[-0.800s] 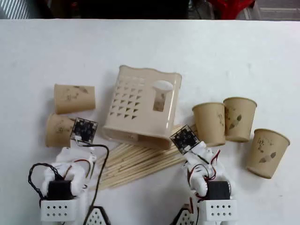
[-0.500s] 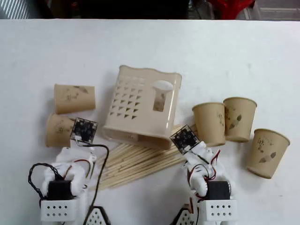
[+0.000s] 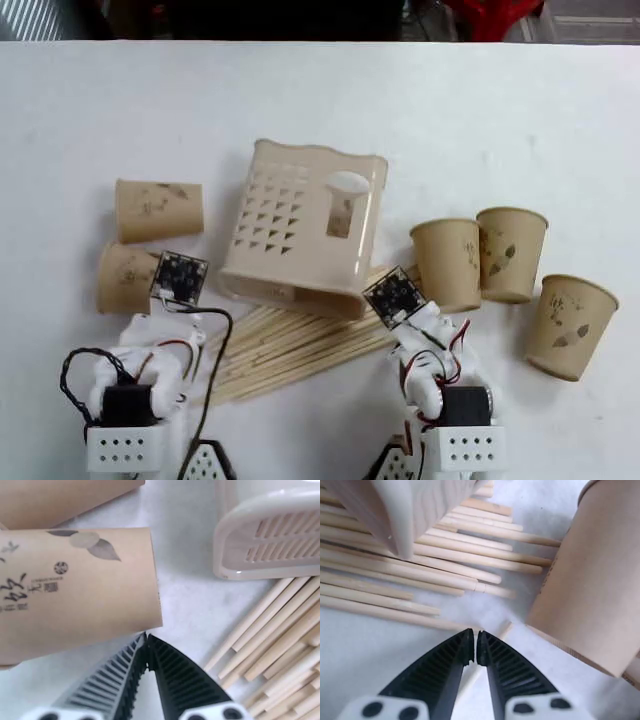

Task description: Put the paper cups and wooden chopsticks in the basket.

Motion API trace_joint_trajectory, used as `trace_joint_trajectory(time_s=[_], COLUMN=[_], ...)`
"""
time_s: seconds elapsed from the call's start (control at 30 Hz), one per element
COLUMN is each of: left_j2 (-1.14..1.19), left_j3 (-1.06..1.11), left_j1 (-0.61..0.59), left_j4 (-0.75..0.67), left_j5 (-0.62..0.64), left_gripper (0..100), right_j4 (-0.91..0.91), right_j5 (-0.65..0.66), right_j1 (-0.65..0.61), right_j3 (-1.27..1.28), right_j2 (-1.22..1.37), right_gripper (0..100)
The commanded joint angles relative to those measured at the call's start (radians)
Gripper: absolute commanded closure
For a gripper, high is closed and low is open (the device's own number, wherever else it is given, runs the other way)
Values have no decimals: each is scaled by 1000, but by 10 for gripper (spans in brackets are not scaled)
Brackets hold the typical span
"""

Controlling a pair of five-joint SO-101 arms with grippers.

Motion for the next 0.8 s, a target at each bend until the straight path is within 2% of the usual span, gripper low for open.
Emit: trace_joint_trajectory(time_s=[0.0,0.1,0.2,0.3,0.47,0.57,0.77], left_j2=[-7,-7,-7,-7,-7,-7,-7], left_j3=[-3,-3,-3,-3,-3,-3,-3], left_j1=[-8,-8,-7,-8,-8,-8,-8], left_j4=[0,0,0,0,0,0,0], left_j5=[-3,-3,-3,-3,-3,-3,-3], left_gripper=[976,976,976,976,976,976,976], right_j4=[-47,-127,-127,-68,-12,-39,-2], right_j5=[0,0,-6,-26,-152,-215,-361], right_j1=[-7,-7,38,58,25,-30,-150], right_j3=[8,-12,-100,-284,-609,-776,-1224], right_j2=[-8,-8,-8,1,39,226,878], right_gripper=[967,971,971,969,967,967,950])
